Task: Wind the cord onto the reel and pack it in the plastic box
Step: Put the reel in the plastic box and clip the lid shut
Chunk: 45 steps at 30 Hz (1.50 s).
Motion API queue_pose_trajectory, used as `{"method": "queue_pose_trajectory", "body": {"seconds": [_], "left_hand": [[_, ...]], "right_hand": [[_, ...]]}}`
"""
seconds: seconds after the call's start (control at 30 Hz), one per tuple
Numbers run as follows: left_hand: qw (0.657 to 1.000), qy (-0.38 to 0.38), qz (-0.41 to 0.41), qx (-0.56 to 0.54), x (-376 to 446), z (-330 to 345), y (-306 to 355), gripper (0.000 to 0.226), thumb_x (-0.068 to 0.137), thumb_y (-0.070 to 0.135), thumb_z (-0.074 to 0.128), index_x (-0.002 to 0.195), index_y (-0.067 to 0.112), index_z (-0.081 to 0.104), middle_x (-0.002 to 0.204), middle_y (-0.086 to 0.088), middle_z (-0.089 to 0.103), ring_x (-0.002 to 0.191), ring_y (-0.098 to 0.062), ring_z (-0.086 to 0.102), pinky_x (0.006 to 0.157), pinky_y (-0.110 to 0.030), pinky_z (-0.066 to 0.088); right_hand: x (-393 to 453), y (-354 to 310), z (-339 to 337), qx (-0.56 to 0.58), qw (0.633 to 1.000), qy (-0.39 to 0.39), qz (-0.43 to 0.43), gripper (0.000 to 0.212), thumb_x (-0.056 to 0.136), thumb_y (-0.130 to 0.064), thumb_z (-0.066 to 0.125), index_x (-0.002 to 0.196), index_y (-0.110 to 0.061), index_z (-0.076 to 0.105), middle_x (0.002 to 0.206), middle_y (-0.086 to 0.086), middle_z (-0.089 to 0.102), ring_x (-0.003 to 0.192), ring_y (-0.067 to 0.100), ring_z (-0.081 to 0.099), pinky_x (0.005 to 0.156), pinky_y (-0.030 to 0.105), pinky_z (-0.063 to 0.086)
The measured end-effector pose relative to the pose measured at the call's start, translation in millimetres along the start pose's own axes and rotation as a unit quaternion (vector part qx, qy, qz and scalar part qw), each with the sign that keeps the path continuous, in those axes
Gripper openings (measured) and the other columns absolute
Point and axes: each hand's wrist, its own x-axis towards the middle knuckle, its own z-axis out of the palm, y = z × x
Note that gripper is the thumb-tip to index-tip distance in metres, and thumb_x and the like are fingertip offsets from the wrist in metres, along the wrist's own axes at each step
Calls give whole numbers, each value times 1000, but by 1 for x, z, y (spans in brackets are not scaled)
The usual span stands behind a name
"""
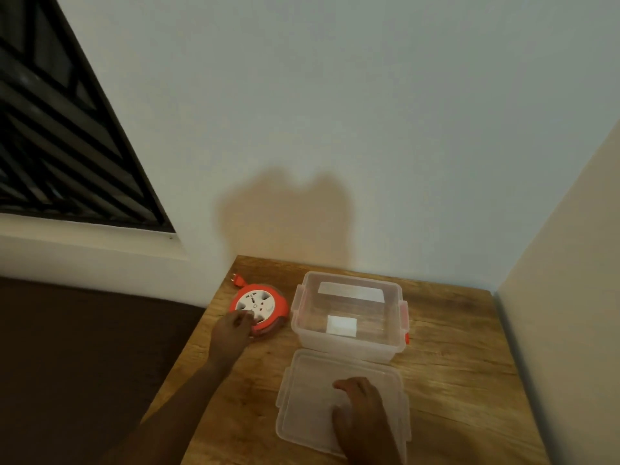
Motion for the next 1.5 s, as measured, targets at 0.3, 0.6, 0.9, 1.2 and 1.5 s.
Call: {"method": "queue_pose_trajectory", "body": {"seconds": [0.3,0.6,0.9,1.2,1.5], "left_hand": [[988,-39,47,141,78,-36,12,32,99,20,66,128,5,64,124,-15,69,116,-34,65,89,-35,50],[975,-200,-35,85,131,-43,-12,33,92,18,71,122,21,59,128,-8,67,94,-14,67,72,-25,58],[966,-212,-116,-93,149,-49,-24,34,91,22,74,123,25,63,113,-8,76,96,-30,76,82,-50,65],[967,-102,-66,-222,143,-73,22,76,90,18,78,149,22,30,127,-8,58,107,-32,67,75,-43,62],[963,-212,114,-124,80,-16,92,60,91,5,73,143,27,50,130,0,68,108,-22,71,74,-32,66]], "right_hand": [[108,-87,85,144,968,-171,112,53,80,-37,66,128,-37,46,119,-21,48,111,5,52,92,17,45],[180,-88,142,171,947,-64,264,70,78,-45,74,135,-20,43,130,2,59,115,18,58,95,42,52],[189,-111,152,211,923,-17,323,62,70,-37,81,123,-26,54,111,-4,68,94,10,65,71,25,57],[209,-167,112,316,915,30,247,53,80,-19,76,127,-23,55,115,-3,65,98,18,65,75,41,61],[185,-116,24,271,920,162,231,62,74,-23,81,128,-21,51,119,0,59,101,16,62,70,27,60]]}}
